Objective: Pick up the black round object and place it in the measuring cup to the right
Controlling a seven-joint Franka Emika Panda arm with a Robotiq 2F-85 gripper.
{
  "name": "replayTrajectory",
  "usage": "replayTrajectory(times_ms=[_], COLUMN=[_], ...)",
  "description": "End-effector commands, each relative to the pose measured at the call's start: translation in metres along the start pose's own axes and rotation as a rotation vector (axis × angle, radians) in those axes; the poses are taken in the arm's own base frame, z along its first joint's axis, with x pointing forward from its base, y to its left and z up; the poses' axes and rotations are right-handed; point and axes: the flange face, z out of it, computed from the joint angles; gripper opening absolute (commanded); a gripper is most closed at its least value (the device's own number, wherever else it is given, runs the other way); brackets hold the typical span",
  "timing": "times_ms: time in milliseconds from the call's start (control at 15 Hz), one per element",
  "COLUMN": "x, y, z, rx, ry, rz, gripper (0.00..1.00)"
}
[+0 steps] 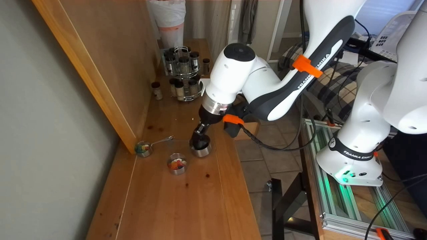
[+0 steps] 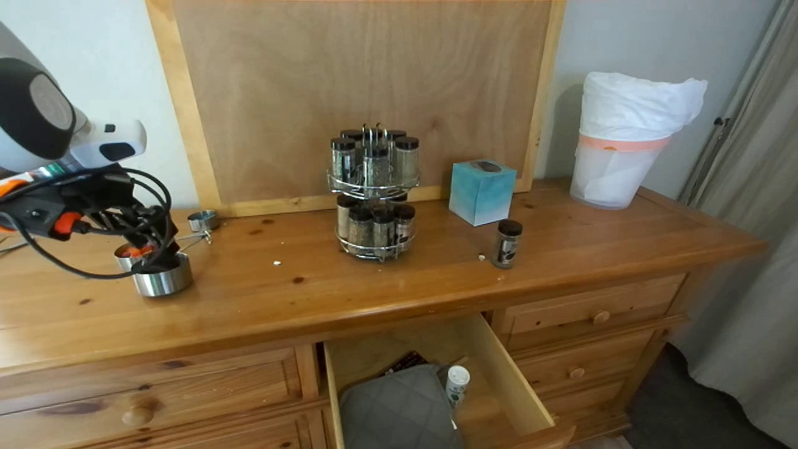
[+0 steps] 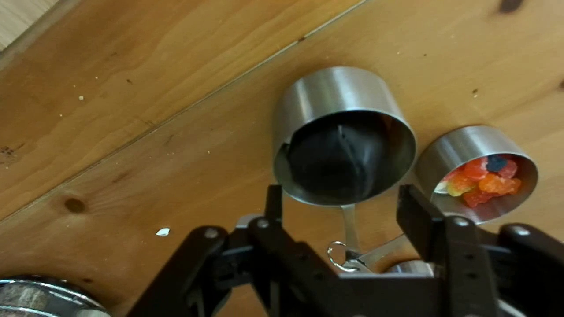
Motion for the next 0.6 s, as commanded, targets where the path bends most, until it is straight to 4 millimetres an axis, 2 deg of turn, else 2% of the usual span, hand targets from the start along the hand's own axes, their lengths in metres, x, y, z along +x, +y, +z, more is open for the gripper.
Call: replayTrajectory(times_ms=[0, 333, 533], x=[0.010, 0.000, 0.001], y=[-0.001, -0.003, 0.004], z=[-0.006, -0.013, -0.037], rx=[0.027, -0.017, -0.073], ry=[0.038, -0.048, -0.112], rz=[0.027, -0.020, -0.047], gripper=[0.99, 1.00, 1.00])
